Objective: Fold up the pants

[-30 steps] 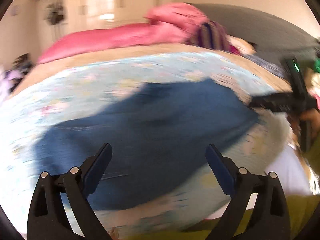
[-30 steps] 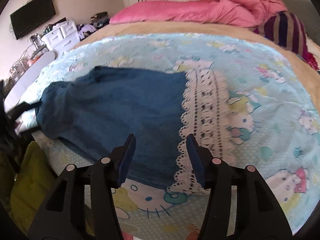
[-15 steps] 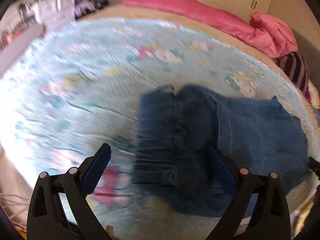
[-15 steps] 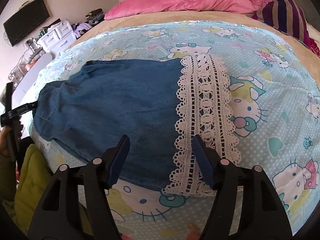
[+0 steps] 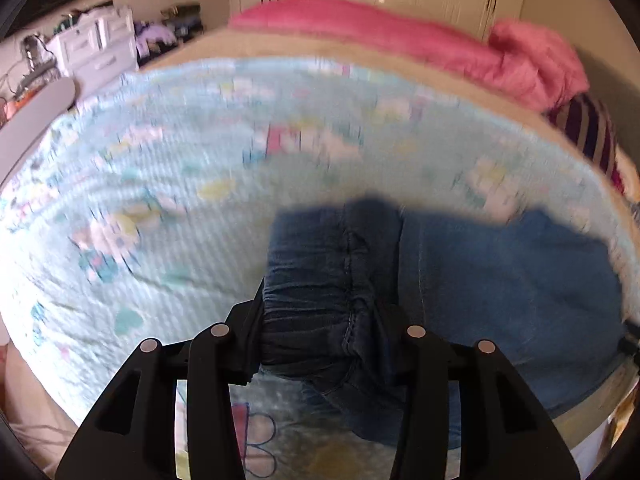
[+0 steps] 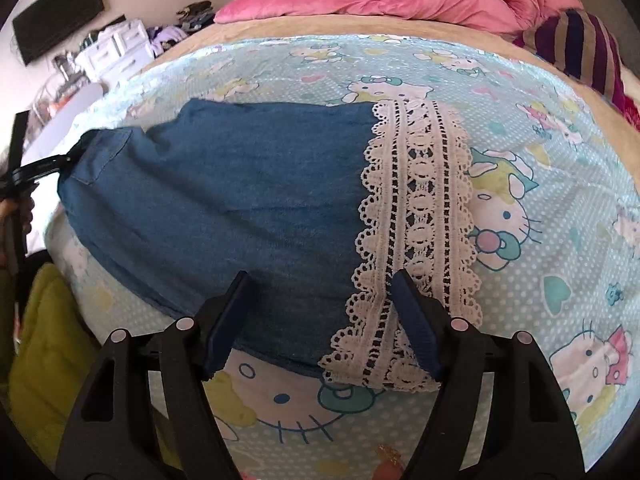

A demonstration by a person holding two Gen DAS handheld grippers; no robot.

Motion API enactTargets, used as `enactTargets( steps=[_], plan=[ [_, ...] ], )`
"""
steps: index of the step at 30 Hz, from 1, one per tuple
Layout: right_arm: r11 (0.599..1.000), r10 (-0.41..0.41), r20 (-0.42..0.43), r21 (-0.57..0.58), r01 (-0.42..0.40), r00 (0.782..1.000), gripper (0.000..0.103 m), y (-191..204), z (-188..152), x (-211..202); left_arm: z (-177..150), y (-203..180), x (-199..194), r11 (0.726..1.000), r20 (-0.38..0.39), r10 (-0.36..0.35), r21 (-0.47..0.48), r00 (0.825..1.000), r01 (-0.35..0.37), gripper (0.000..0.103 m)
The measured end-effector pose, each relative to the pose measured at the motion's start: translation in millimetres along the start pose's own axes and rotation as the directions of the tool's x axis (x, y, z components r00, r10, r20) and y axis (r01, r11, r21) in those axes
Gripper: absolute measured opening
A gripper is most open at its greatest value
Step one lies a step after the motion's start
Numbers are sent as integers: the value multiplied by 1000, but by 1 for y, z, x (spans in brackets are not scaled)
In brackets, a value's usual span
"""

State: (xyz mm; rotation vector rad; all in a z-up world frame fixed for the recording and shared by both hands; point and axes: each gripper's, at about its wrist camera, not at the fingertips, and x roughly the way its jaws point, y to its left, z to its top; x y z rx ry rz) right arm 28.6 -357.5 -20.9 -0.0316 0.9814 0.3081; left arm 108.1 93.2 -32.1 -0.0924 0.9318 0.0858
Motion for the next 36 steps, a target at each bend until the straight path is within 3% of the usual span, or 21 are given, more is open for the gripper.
enactTargets(
  steps=[8, 10, 13, 14, 17, 19, 20, 22, 25, 29, 32, 36],
  plan=[
    [999, -23, 4, -37, 23, 1000, 69, 3, -2, 1, -19, 16, -26, 999, 17, -39, -35, 999, 40, 50],
    [999, -22, -1, -38, 22, 1000, 69, 3, -2, 0, -21, 17, -35, 999, 34, -11, -35, 999, 13, 58],
    [1000, -17, 12, -16, 17, 1000, 70, -1, 0, -8, -20, 13, -60, 994, 105, 104, -29, 989, -102, 76],
    [1000, -9, 28, -2, 9, 1000, 71, -3, 2, -12, -19, 13, -67, 994, 128, 110, -33, 986, -107, 76],
    [1000, 3, 74, 27, -5, 997, 73, -6, 6, -22, -17, -3, -93, 998, 206, 67, -10, 976, -66, 76],
    [999, 19, 91, 25, -21, 996, 73, -4, 10, -24, -16, -28, -100, 999, 228, -1, 46, 974, -9, 80],
    [1000, 21, 95, 22, -23, 995, 73, -3, 11, -24, -16, -42, -100, 996, 220, -46, 81, 974, 29, 87],
    [999, 34, 97, 10, -35, 995, 73, 1, 14, -22, -17, -75, -92, 982, 185, -116, 170, 976, 85, 88],
    [999, 52, 92, -9, -51, 994, 73, 8, 18, -16, -22, -119, -71, 948, 116, -156, 295, 981, 117, 89],
    [998, 63, 77, -24, -61, 995, 73, 14, 18, -10, -37, -153, -36, 914, 14, -127, 390, 992, 111, 89],
    [1000, 27, 28, -12, -26, 999, 73, 9, 13, 0, -52, -158, -16, 899, -61, -103, 421, 993, 119, 89],
    [999, 29, 15, 30, -29, 999, 74, -3, 2, 6, -61, -151, -14, 903, -61, -135, 404, 989, 149, 93]
  ],
)
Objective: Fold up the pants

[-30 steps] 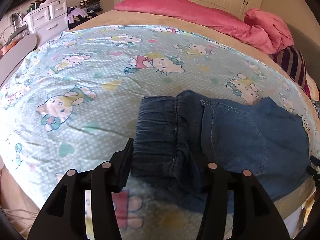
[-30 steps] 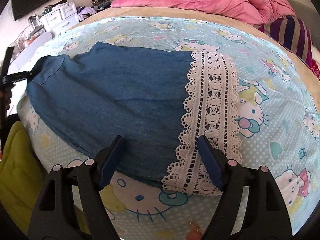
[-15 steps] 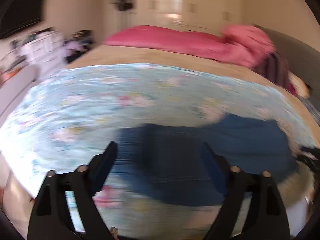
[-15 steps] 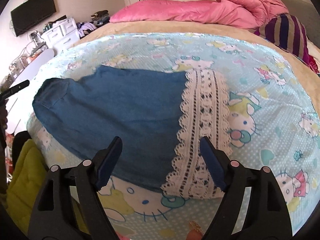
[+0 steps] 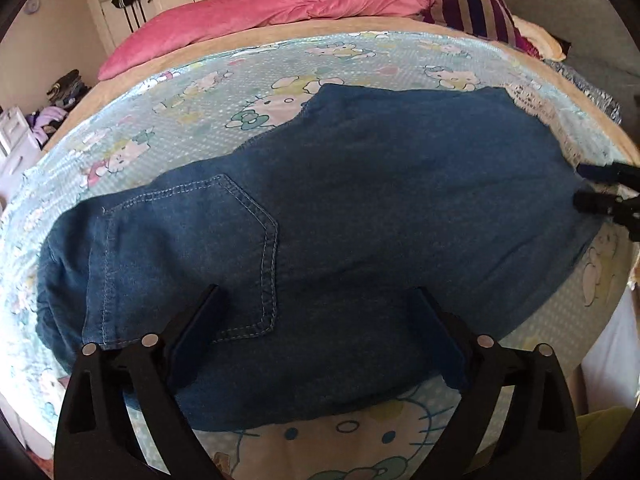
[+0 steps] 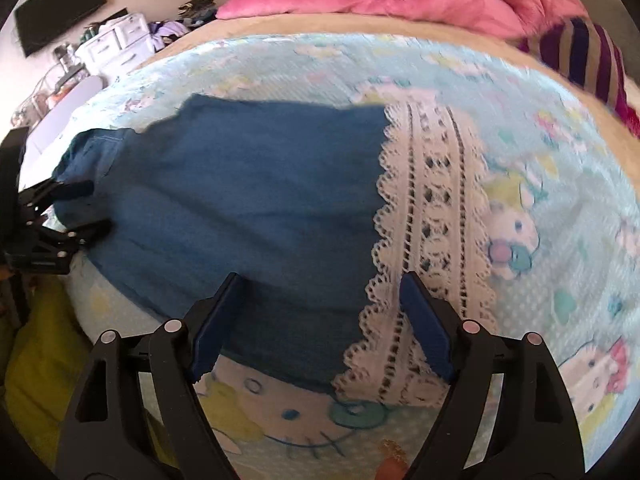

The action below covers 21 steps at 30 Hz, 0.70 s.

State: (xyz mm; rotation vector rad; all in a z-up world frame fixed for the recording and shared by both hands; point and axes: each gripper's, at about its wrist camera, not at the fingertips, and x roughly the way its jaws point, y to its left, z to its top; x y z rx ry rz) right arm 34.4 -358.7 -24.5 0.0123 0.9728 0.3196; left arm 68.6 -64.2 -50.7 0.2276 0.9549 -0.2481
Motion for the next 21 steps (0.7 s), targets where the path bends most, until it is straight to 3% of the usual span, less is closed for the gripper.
enactTargets(
  steps=[3, 9, 16, 21],
  plan=[
    [999, -16, 0, -33, 16, 1000, 74, 7, 0, -4, 0, 1, -4, 1000, 11, -11, -14, 1000, 11, 94],
    [999, 40, 82, -16, -39, 996, 74, 8, 17, -18, 18, 12, -36, 994, 159, -78, -67, 984, 90, 95],
    [994, 68, 99, -88, -59, 993, 74, 25, 44, -10, 80, 29, -11, 984, 138, -120, -117, 983, 136, 95],
    [995, 53, 73, -84, -47, 996, 74, 21, 54, 4, 123, 29, 19, 984, 107, -151, -83, 983, 160, 95]
  ],
)
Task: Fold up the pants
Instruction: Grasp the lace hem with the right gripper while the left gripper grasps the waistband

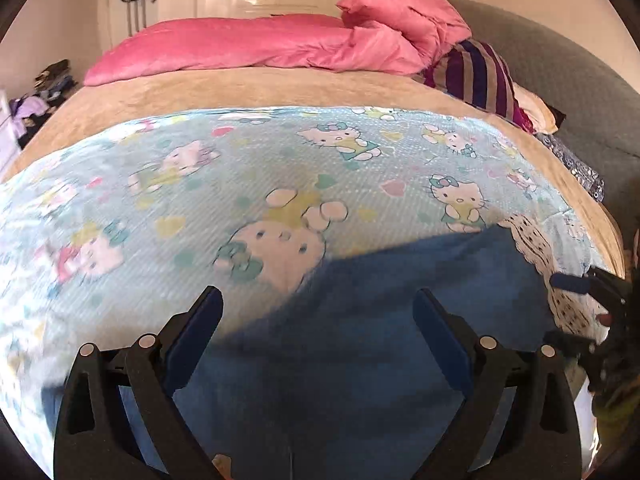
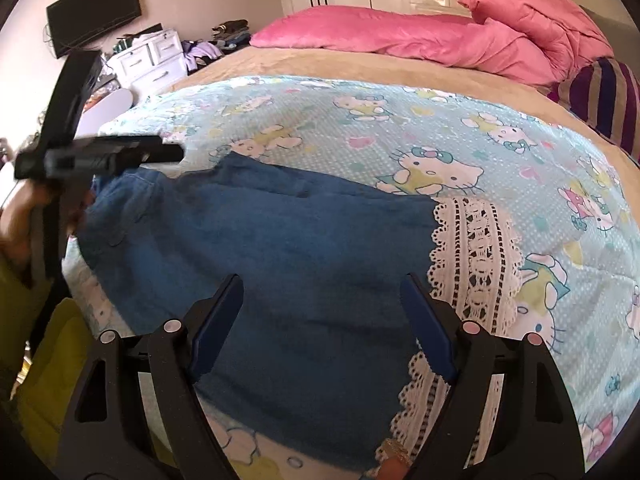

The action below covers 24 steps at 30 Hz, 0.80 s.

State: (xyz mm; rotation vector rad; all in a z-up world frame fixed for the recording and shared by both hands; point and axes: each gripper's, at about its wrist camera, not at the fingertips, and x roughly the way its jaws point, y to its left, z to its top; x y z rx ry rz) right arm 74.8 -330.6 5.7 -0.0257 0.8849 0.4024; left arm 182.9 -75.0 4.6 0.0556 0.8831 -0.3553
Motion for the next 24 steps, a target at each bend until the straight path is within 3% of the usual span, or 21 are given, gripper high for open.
enactTargets(
  steps=[3, 6, 9, 10, 12, 13, 14, 18, 24],
  plan=[
    [999, -21, -39, 25, 22, 999, 74, -10, -5, 10, 11, -1, 30, 999, -66, -35, 12, 997, 35, 95],
    [997, -51, -64, 51, 54, 997, 74, -20, -17, 15, 11, -4, 61, 999, -121, 0, 53, 993, 6, 94],
    [997, -49, -59, 63, 53, 997, 74, -27, -24, 16, 5, 1, 83, 997, -162, -68, 7, 984, 70, 92],
    [997, -53, -59, 61, 56, 997, 74, -27, -25, 16, 2, 2, 87, 996, -154, -91, -20, 984, 89, 84],
    [997, -59, -60, 55, 62, 996, 74, -26, -26, 17, 0, 0, 87, 995, -121, -100, -29, 988, 97, 47],
    [996, -63, -62, 52, 67, 996, 74, -26, -26, 18, -1, 0, 83, 989, -97, -145, -56, 985, 140, 9],
    [996, -69, -65, 47, 72, 995, 74, -25, -26, 18, -2, -1, 80, 982, -81, -179, -82, 981, 172, 6],
    [996, -78, -68, 44, 81, 995, 75, -25, -26, 19, 3, -3, 61, 992, 35, -117, -37, 992, 118, 6],
    [996, -84, -95, 31, 88, 992, 75, -22, -20, 22, -1, -5, 85, 997, -33, -74, -10, 997, 74, 7]
  ],
)
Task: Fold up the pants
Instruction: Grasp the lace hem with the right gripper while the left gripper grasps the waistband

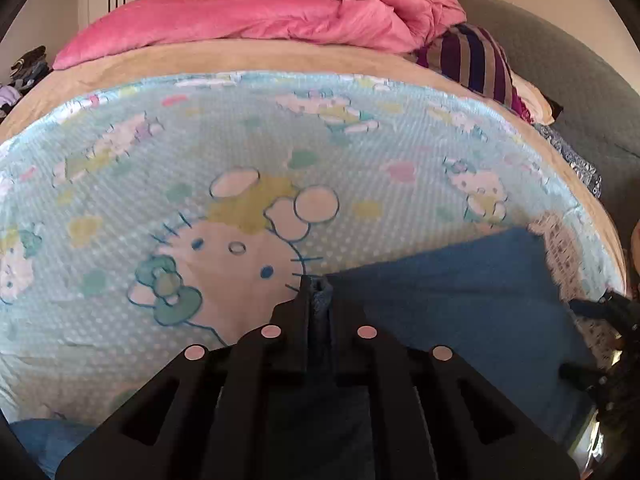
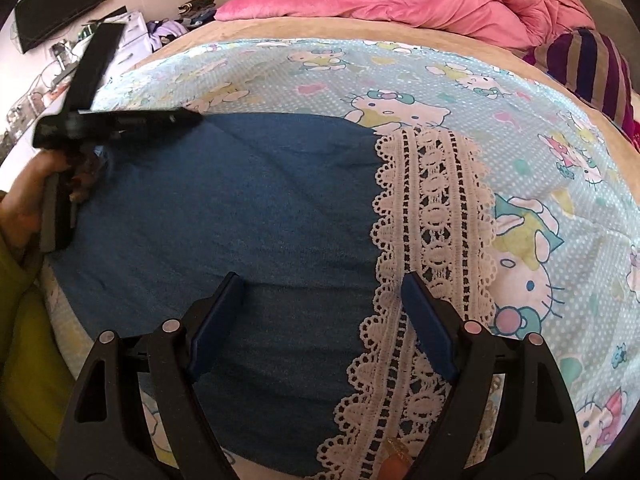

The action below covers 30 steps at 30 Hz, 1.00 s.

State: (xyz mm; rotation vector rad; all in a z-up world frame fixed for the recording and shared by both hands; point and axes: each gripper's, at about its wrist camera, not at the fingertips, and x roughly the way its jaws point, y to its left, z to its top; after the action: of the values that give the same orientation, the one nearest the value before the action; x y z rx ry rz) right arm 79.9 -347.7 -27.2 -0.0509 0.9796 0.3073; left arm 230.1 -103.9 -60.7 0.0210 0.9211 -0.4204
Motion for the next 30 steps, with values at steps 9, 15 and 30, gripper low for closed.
enactTargets(
  steps=[9, 15, 30],
  plan=[
    [989, -22, 83, 150, 10, 996, 74, -64, 60, -16, 0, 8, -5, 1000, 18, -18, -23, 1000, 18, 12],
    [968, 31, 16, 247, -34, 999, 62, -101, 80, 26, -1, 7, -3, 999, 15, -21, -24, 1000, 21, 12],
    [977, 80, 143, 185, -106, 986, 14, -100, 70, 13, 0, -4, -10, 999, 38, 15, 37, 999, -16, 11]
  ],
)
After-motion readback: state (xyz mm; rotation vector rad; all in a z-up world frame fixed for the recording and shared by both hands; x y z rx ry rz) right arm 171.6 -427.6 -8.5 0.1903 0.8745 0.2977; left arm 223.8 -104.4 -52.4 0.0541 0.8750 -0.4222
